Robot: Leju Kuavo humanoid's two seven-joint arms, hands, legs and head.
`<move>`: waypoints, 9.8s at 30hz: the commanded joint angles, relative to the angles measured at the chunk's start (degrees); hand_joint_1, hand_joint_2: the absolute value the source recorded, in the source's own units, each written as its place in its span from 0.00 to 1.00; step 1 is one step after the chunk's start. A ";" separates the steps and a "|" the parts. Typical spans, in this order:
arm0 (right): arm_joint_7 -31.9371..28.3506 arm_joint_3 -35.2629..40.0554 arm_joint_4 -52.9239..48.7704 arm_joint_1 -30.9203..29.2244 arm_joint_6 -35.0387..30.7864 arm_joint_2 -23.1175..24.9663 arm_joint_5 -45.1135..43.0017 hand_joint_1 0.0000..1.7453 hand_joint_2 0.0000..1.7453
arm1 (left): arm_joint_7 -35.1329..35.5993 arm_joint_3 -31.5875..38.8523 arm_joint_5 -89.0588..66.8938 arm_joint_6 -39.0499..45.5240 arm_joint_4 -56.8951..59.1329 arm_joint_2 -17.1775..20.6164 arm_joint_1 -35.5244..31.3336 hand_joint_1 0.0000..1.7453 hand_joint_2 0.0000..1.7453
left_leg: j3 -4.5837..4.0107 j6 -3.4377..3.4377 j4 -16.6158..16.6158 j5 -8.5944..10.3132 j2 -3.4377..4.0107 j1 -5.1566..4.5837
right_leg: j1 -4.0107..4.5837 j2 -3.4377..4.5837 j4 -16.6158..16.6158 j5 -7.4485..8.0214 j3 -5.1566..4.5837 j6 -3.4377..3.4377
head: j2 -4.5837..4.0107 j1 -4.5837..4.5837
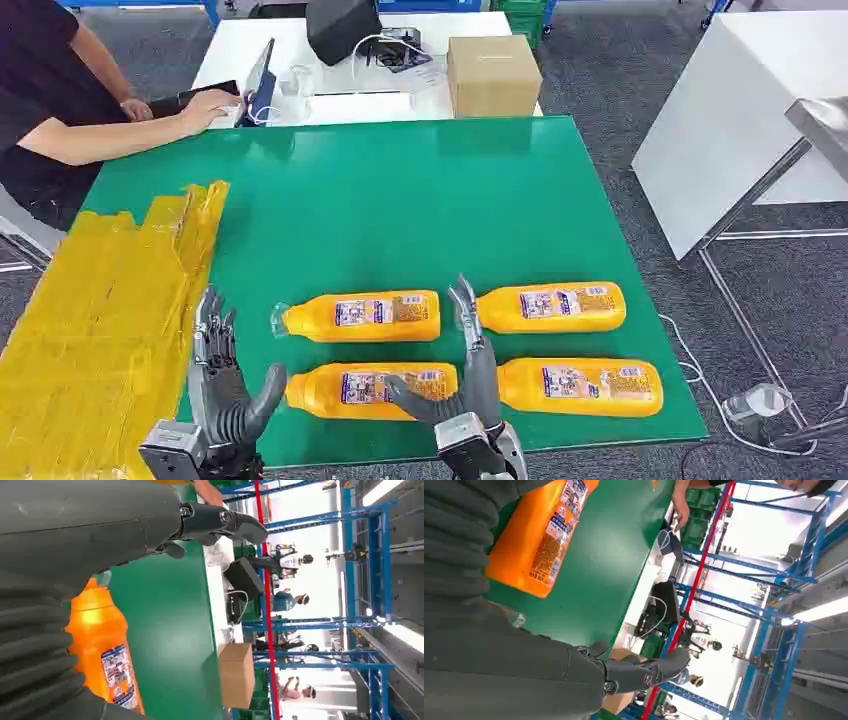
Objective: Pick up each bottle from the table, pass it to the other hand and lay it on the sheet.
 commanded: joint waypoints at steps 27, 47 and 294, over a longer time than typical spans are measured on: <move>26.72 13.12 8.68 -10.44 12.77 -9.26 25.00 0.00 1.00 | 0.19 3.40 2.32 -10.74 7.85 -0.90 -5.36 0.00 0.00 | 0.19 0.00 -0.08 -0.02 0.10 0.02 | 0.04 0.03 -0.13 0.02 0.21 -0.05 | 0.00 0.00; 30.09 16.29 6.38 -16.38 17.49 -12.74 27.20 0.00 1.00 | 0.19 4.32 2.30 -12.21 7.62 -1.05 -5.29 0.00 0.00 | 0.18 0.03 -0.02 -0.03 0.05 0.02 | 0.04 -0.03 -0.08 -0.02 0.21 -0.06 | 0.00 0.00; 12.87 17.58 14.00 -17.06 20.89 -0.19 -2.54 1.00 1.00 | 7.58 30.32 30.60 -52.53 10.94 -4.77 -1.96 0.00 1.00 | 2.25 -0.36 0.00 -2.30 0.30 0.24 | 0.23 0.38 -0.08 -1.94 2.60 -0.56 | 0.00 0.00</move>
